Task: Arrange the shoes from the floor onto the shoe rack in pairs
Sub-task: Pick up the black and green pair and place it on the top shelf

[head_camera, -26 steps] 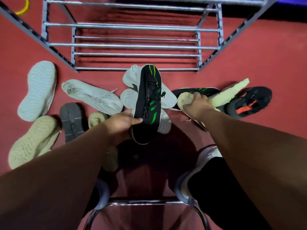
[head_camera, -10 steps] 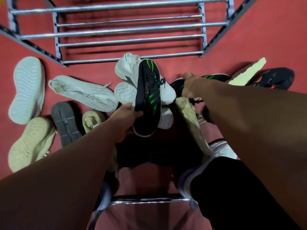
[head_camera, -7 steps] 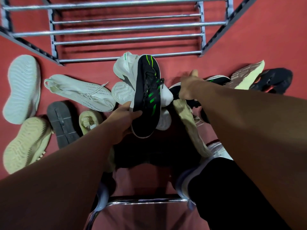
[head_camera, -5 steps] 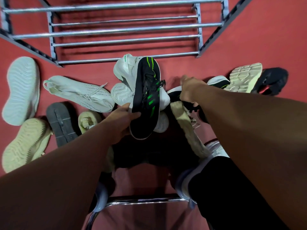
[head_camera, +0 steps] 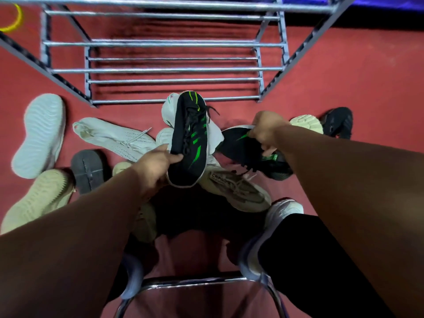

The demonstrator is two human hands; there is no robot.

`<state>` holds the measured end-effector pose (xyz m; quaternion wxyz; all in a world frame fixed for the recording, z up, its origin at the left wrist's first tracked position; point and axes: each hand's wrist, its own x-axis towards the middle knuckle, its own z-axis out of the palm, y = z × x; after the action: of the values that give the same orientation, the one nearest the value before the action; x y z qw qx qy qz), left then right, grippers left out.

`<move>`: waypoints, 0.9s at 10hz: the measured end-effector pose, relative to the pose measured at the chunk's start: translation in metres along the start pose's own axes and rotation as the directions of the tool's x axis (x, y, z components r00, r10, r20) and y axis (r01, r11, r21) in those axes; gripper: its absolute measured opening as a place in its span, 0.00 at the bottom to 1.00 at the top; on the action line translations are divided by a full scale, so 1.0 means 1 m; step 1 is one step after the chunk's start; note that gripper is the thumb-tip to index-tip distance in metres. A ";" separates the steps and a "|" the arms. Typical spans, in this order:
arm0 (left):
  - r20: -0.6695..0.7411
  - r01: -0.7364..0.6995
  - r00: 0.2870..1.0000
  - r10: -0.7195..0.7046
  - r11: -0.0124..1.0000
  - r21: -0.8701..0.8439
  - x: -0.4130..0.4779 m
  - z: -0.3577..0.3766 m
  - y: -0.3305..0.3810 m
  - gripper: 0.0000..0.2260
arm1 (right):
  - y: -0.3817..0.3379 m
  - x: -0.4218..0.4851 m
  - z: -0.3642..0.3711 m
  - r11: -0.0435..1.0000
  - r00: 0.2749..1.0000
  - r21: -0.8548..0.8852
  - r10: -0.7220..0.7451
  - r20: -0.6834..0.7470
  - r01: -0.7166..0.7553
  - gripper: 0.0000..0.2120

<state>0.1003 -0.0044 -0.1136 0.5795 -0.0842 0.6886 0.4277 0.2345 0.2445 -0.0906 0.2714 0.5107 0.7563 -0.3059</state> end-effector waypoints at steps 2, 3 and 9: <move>-0.113 -0.026 0.993 0.017 0.996 -0.080 0.000 -0.009 0.001 0.13 | -0.005 -0.004 0.003 0.993 0.982 0.058 0.111 -0.151 -0.103 0.07; -0.154 0.074 0.986 -0.061 0.994 0.082 0.006 -0.009 -0.002 0.17 | -0.003 -0.001 0.005 0.977 0.977 -0.009 0.211 -0.012 -0.211 0.08; -0.086 0.217 0.976 -0.202 0.829 0.516 -0.004 0.023 0.002 0.11 | 0.034 -0.027 -0.027 0.917 0.958 -0.323 0.276 0.083 -0.236 0.06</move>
<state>0.1166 0.0114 -0.1085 0.6143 -0.0047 0.7732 0.1574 0.2727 0.2580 -0.0588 0.4332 0.5359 0.7026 -0.1774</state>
